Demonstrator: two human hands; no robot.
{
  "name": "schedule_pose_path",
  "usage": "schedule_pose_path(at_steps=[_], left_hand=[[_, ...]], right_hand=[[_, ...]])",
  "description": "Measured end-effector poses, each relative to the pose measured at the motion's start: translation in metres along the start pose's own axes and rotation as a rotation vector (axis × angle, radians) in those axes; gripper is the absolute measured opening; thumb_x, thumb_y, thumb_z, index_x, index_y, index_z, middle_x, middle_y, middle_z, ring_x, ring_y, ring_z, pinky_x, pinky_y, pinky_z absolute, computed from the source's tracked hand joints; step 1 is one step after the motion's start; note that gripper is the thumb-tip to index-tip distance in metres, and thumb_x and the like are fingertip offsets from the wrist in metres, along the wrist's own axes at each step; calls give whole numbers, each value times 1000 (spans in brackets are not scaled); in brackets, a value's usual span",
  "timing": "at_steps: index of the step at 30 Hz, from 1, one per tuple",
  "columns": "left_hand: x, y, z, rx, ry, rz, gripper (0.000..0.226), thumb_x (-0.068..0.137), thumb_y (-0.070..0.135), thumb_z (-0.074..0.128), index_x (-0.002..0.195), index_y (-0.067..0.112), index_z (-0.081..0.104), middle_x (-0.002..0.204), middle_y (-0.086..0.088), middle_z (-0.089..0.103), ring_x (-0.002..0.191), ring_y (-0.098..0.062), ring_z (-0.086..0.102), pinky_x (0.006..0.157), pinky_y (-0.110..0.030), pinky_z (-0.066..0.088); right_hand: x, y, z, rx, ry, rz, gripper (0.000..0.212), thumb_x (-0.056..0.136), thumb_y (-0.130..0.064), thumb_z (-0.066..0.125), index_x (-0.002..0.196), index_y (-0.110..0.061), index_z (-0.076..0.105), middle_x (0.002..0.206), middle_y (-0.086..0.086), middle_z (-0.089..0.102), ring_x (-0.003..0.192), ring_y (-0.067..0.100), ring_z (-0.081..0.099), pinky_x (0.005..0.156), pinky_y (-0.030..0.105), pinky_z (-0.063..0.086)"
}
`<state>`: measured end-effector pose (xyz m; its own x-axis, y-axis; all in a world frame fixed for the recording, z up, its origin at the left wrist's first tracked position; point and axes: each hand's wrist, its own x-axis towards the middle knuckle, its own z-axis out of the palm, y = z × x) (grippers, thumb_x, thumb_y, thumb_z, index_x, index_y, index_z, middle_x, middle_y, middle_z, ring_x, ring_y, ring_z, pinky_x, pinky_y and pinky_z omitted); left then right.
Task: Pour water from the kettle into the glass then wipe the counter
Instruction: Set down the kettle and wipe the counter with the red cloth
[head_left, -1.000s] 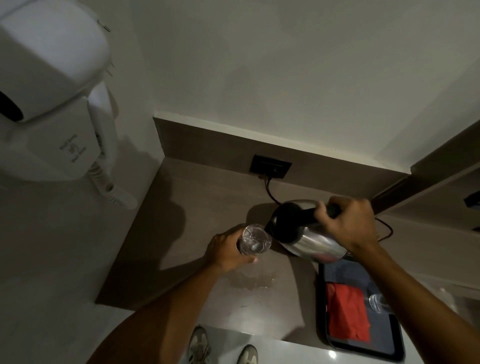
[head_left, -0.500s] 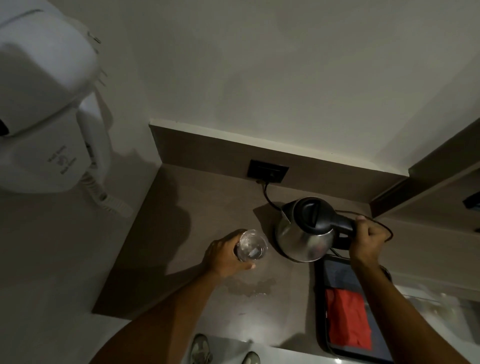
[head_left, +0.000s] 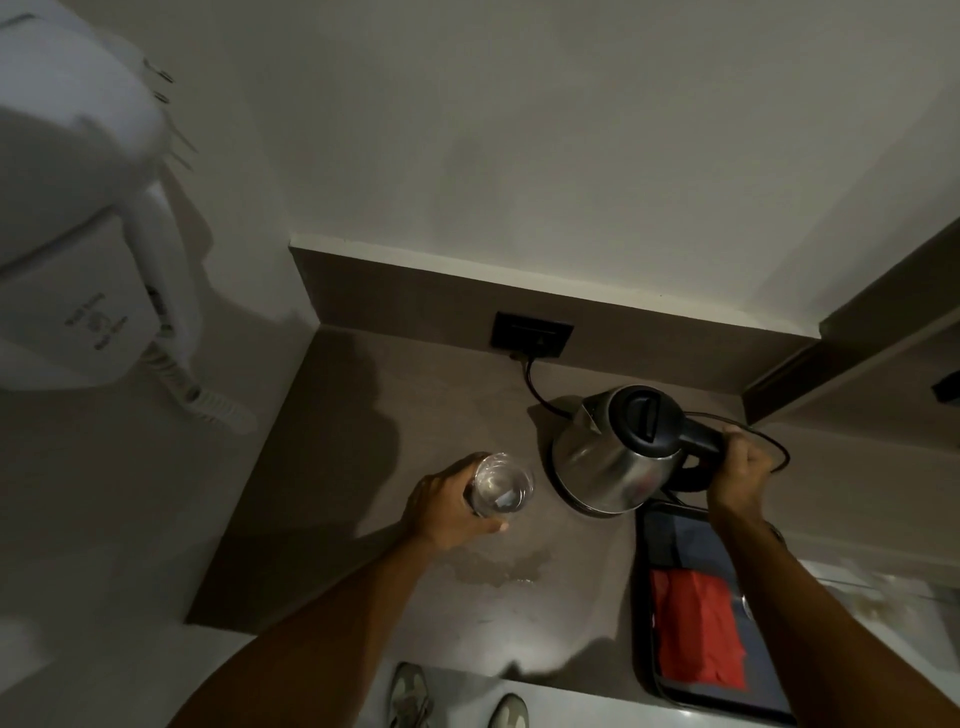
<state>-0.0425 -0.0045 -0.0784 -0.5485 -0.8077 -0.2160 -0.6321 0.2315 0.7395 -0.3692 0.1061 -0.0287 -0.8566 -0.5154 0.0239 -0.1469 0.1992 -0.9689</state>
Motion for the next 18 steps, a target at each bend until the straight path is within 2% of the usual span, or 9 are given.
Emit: schedule_pose_path(at_steps=[2, 5, 9, 12, 14, 18], left_hand=[[0, 0, 0, 0, 2, -9, 96, 48, 57, 86, 135, 41, 49, 127, 11, 67, 117, -16, 63, 96, -37, 54], [1, -1, 1, -1, -3, -9, 98, 47, 59, 86, 135, 41, 48, 126, 11, 68, 115, -16, 64, 94, -37, 55], [0, -2, 2, -6, 11, -12, 99, 45, 61, 84, 135, 43, 46, 124, 13, 68, 114, -15, 64, 92, -35, 56], [0, -3, 4, -17, 1, -13, 99, 44, 62, 84, 134, 43, 47, 124, 12, 68, 114, -15, 64, 93, -33, 55], [0, -2, 5, -27, -7, -21, 100, 44, 61, 84, 135, 44, 46, 125, 12, 68, 114, -15, 64, 93, -32, 55], [0, -1, 5, -50, -18, -33, 101, 41, 61, 81, 134, 46, 45, 125, 13, 68, 115, -15, 63, 94, -36, 54]], right_hand=[[1, 1, -1, -22, -10, -10, 37, 93, -30, 41, 62, -12, 47, 60, 8, 44, 54, 18, 42, 54, 35, 35], [2, -3, -5, -67, -75, -38, 40, 94, -37, 39, 60, -18, 46, 58, 5, 43, 46, -1, 41, 47, 20, 37], [5, -6, -7, -117, -138, -47, 44, 99, -44, 36, 67, -17, 50, 64, 4, 47, 51, 0, 43, 49, 14, 36], [1, -9, -6, -114, -149, -12, 48, 95, -58, 36, 89, -16, 59, 82, 3, 57, 72, 3, 55, 65, 18, 43], [-4, -16, -7, -88, -111, 51, 59, 89, -68, 36, 108, -15, 54, 97, 2, 58, 85, 9, 56, 73, 25, 44], [-47, -16, -22, -79, 47, 97, 74, 85, -71, 40, 134, -16, 39, 121, 2, 52, 105, 13, 52, 85, 24, 43]])
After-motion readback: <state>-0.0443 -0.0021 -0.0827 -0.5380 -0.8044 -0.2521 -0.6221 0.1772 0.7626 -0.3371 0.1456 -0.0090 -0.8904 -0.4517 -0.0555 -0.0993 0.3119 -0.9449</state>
